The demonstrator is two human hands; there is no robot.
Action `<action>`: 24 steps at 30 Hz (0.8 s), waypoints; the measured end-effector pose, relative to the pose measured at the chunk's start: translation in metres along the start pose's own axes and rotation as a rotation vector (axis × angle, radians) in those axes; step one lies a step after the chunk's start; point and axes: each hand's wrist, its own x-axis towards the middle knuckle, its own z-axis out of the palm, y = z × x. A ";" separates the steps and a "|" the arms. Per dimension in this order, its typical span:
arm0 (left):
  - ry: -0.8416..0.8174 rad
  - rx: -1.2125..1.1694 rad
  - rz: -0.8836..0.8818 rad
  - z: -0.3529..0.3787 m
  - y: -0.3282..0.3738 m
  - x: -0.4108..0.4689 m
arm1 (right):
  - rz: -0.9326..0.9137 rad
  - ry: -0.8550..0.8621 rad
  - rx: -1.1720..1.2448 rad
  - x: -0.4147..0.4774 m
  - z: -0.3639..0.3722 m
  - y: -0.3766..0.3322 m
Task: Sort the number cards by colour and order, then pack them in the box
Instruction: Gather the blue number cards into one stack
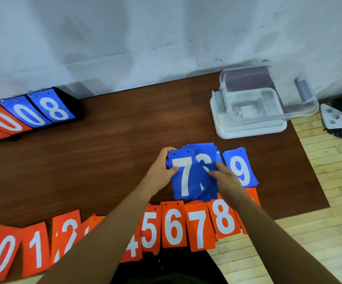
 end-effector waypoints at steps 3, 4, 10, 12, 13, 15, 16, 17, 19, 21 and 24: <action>0.152 0.203 0.058 0.013 0.003 0.001 | -0.016 -0.059 0.098 -0.003 0.009 -0.001; 0.203 0.243 0.073 0.017 0.003 0.002 | -0.025 -0.064 0.088 -0.004 0.011 0.000; 0.172 0.282 0.146 0.038 0.010 0.007 | -0.127 -0.044 -0.291 -0.005 0.002 0.007; 0.165 0.235 0.139 0.046 0.013 0.012 | -0.128 0.039 -0.284 -0.005 -0.007 0.006; 0.180 0.206 0.118 0.051 0.015 0.016 | -0.128 0.092 -0.281 -0.004 -0.013 0.006; 0.236 0.201 0.063 0.060 0.017 0.026 | -0.140 0.207 -0.263 -0.004 -0.030 0.008; 0.250 0.250 0.045 0.065 0.015 0.032 | -0.143 0.258 -0.240 -0.004 -0.040 0.009; 0.246 0.326 0.041 0.069 0.012 0.038 | -0.148 0.301 -0.217 -0.005 -0.050 0.011; 0.205 0.499 0.061 0.078 0.004 0.050 | -0.151 0.356 -0.188 -0.008 -0.066 0.015; 0.154 0.661 0.087 0.087 -0.002 0.061 | -0.152 0.376 -0.162 -0.011 -0.077 0.018; 0.060 0.886 0.122 0.099 -0.004 0.074 | -0.158 0.388 -0.152 -0.013 -0.087 0.024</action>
